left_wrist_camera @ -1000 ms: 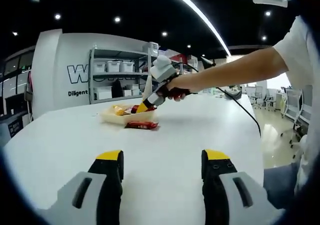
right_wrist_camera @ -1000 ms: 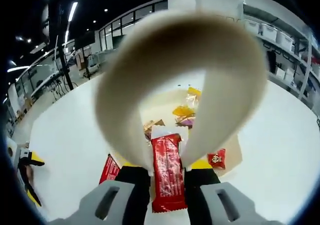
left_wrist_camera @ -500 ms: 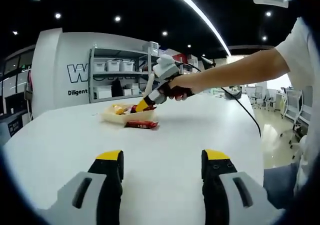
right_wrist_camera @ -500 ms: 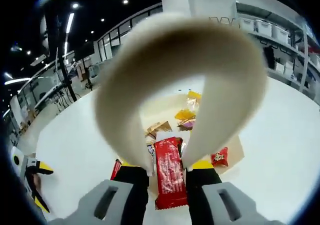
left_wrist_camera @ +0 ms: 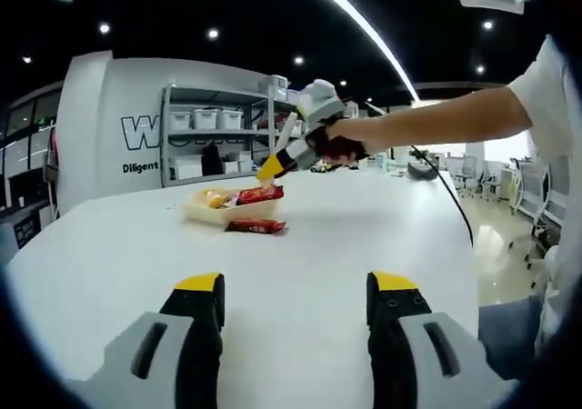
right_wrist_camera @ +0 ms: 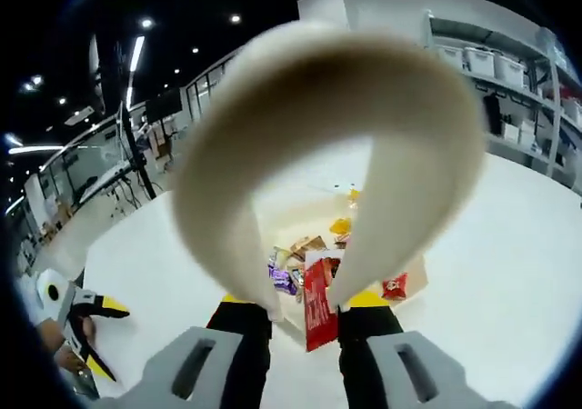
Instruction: Place the target food into the container with the food tongs after gripping and lifting it, then release it inside without dropping or visibly crushing the food.
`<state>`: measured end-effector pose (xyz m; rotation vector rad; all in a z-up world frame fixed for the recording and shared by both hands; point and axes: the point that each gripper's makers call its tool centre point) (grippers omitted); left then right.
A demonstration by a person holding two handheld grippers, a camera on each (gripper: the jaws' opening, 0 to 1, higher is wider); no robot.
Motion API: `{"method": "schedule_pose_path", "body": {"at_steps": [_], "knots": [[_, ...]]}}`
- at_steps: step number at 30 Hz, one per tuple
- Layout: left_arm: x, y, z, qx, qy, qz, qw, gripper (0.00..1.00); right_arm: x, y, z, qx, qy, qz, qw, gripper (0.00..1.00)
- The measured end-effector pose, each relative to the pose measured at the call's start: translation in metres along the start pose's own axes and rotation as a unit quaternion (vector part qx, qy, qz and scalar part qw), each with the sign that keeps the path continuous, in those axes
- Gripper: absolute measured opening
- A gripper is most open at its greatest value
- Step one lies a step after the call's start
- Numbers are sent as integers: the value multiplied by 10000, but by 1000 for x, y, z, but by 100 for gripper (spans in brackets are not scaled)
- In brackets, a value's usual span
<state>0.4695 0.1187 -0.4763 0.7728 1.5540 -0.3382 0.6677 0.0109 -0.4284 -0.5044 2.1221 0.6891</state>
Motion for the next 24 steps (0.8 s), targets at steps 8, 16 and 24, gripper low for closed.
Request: {"method": "schedule_pose_path", "body": {"at_steps": [8, 16, 24], "knots": [[2, 0, 0, -11, 60, -51, 10000, 62, 3, 9, -5, 64, 55, -232, 9997, 19], [3, -1, 0, -13, 75, 0, 10000, 62, -7, 5, -20, 131, -144, -217, 9996, 18], [3, 0, 0, -30, 76, 25, 10000, 62, 11, 14, -24, 44, 45, -326, 9994, 18]]}}
Point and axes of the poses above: the point that each gripper's makers call its tool centre point, and the gripper's own axes: z roughly forward along the fingers, y roughly to its left, x roughly out of its underside, and after that the axes turned 12 degrees about z, right-handed
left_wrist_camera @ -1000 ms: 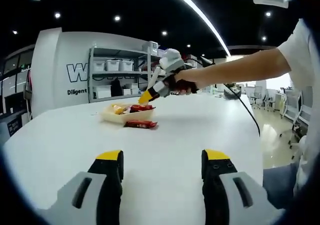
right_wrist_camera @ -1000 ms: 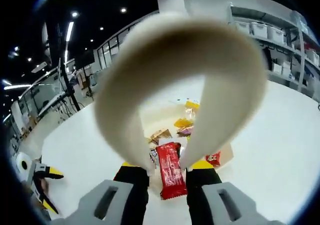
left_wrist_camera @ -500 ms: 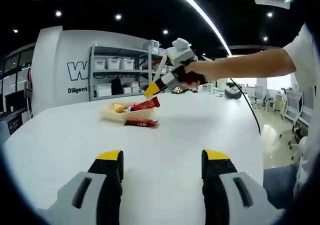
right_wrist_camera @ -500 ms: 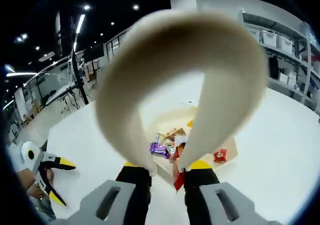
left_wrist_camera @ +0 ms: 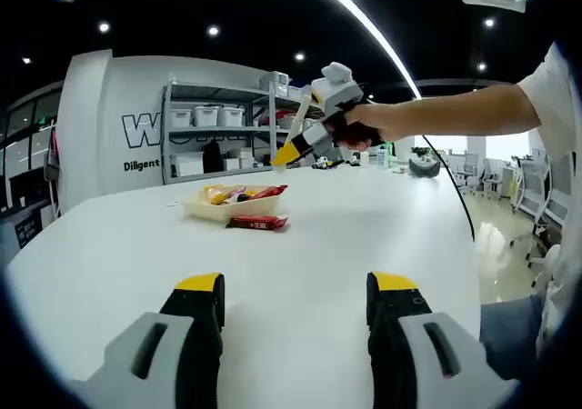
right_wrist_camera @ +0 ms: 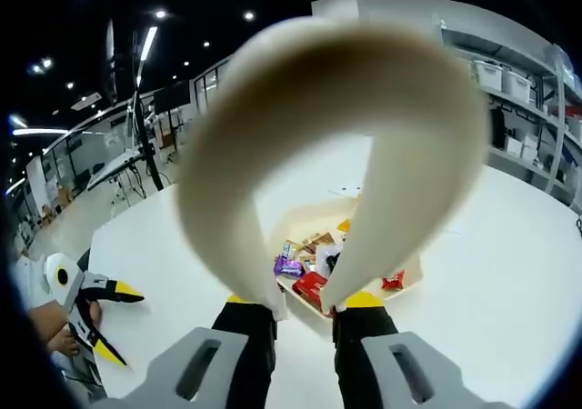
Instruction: Place the target food into the container with the food tongs after gripping and lifting it, then release it inside without dropping or visibly crushing the food.
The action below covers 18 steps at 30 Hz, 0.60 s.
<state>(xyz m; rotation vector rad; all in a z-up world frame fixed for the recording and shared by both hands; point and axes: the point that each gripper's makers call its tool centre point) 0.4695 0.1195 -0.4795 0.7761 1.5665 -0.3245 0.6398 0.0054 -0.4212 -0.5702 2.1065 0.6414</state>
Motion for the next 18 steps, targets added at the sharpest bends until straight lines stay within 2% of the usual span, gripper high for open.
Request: {"method": "schedule_pose_path", "body": {"at_steps": [2, 6, 18], "knots": [[1, 0, 0, 6, 15, -7, 10000, 62, 8, 4, 1, -98, 80, 85, 9999, 18], [1, 0, 0, 1, 16, -3, 10000, 62, 20, 8, 7, -162, 254, -4, 9995, 19], [2, 2, 0, -36, 39, 2, 10000, 62, 41, 28, 23, -349, 377, 14, 9987, 20]]}}
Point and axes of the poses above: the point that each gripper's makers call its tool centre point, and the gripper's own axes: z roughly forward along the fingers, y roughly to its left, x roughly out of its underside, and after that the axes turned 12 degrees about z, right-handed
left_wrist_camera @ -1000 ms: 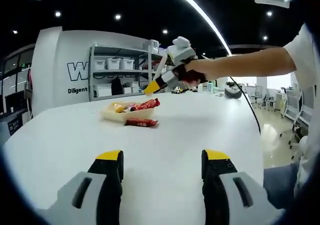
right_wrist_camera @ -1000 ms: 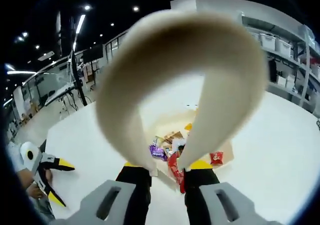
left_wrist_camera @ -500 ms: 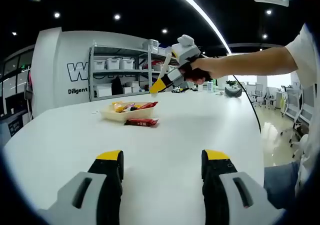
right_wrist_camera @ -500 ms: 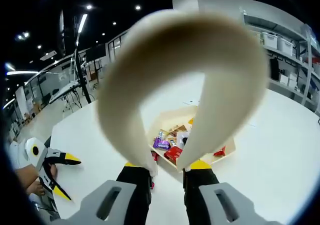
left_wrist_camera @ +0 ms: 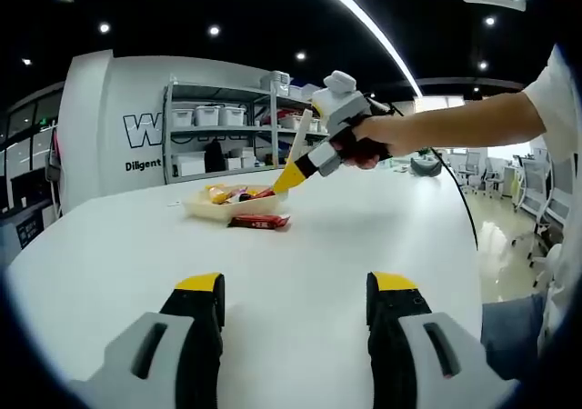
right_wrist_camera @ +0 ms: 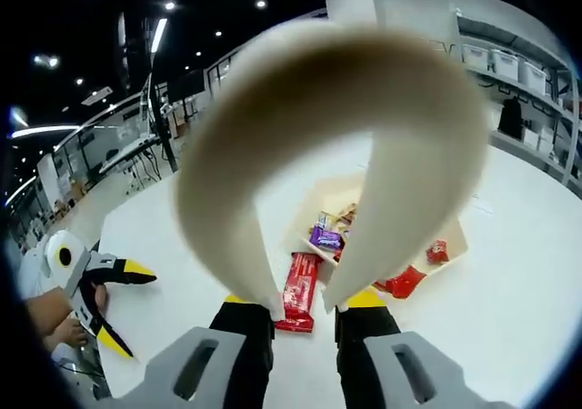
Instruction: Place the target food into the container with the food tongs after gripping and lifting it, then release it inside without dropping or visibly crushing the food.
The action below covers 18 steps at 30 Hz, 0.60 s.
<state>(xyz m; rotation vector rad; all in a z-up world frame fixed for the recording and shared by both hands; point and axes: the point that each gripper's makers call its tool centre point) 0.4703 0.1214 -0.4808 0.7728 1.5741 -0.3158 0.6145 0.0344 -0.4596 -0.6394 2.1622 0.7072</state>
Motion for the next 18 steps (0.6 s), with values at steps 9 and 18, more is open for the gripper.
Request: {"method": "schedule_pose_path", "body": {"at_steps": [9, 18], "knots": [[1, 0, 1, 6, 20, -3, 10000, 62, 5, 3, 18, 58, 36, -161, 9998, 21], [0, 1, 1, -17, 14, 39, 10000, 62, 4, 2, 28, 131, 70, -181, 9997, 22]]}}
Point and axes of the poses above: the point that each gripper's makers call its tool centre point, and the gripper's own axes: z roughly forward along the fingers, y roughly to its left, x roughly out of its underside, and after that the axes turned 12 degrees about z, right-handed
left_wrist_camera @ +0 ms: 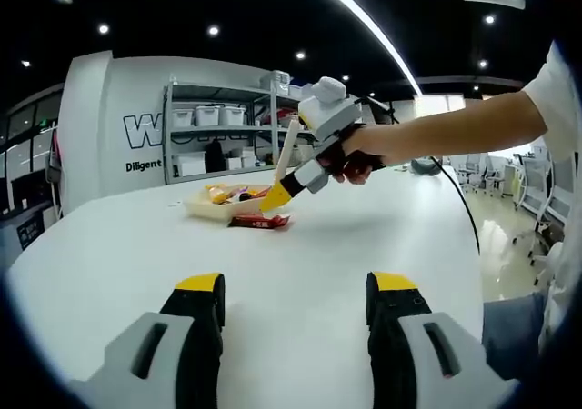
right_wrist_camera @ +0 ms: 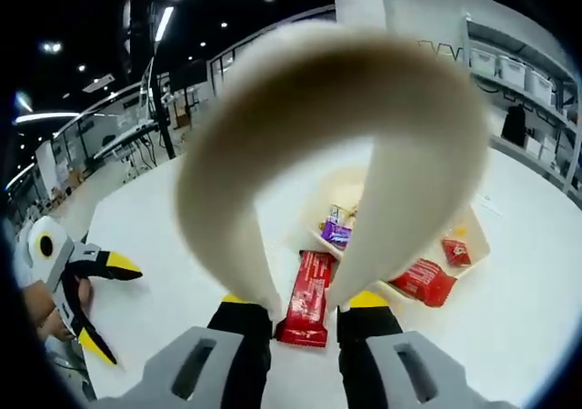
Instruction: Place the target food into the container with the food tongs after gripping and lifting it, then release it inside without dropping or visibly crushing the food.
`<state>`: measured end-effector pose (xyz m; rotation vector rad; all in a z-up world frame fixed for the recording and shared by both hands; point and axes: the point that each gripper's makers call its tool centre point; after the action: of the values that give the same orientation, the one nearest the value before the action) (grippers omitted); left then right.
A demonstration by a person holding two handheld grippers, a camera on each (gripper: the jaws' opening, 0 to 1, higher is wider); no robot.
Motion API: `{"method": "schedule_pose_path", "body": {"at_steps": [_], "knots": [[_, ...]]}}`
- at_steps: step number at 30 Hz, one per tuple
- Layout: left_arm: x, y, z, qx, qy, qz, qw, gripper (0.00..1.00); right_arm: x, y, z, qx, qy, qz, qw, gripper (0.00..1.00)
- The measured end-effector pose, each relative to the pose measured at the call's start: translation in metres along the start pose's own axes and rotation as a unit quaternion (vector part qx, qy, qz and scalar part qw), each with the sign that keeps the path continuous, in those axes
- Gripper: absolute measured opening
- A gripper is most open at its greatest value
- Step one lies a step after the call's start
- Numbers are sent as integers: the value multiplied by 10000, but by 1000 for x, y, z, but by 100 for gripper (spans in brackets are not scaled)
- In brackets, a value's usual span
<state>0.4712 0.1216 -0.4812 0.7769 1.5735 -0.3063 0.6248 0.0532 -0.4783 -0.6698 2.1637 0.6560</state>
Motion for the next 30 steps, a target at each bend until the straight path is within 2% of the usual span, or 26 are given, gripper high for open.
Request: {"method": "schedule_pose_path", "body": {"at_steps": [11, 19, 23, 24, 30], "knots": [[-1, 0, 0, -2, -35, 11, 10000, 62, -2, -2, 7, 111, -1, -135, 9998, 23], [-1, 0, 0, 4, -48, 23, 10000, 62, 0, -5, 12, 130, 54, -1, 9999, 24], [-2, 0, 0, 2, -50, 25, 10000, 62, 8, -8, 19, 223, 237, -173, 9993, 24], [-2, 0, 0, 2, -57, 20, 10000, 62, 4, -6, 20, 189, 138, -173, 9996, 24], [-1, 0, 0, 3, -50, 26, 10000, 62, 5, -8, 18, 195, 183, -160, 9995, 20]]}}
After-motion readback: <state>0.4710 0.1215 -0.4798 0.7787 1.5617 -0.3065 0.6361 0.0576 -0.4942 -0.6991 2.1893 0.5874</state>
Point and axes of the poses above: the point that each gripper's makers call its tool centre point, and the gripper's own axes: z roughly forward along the fingers, y roughly to its left, x roughly out of its underside, and after that the axes turned 12 degrees about z, right-handed
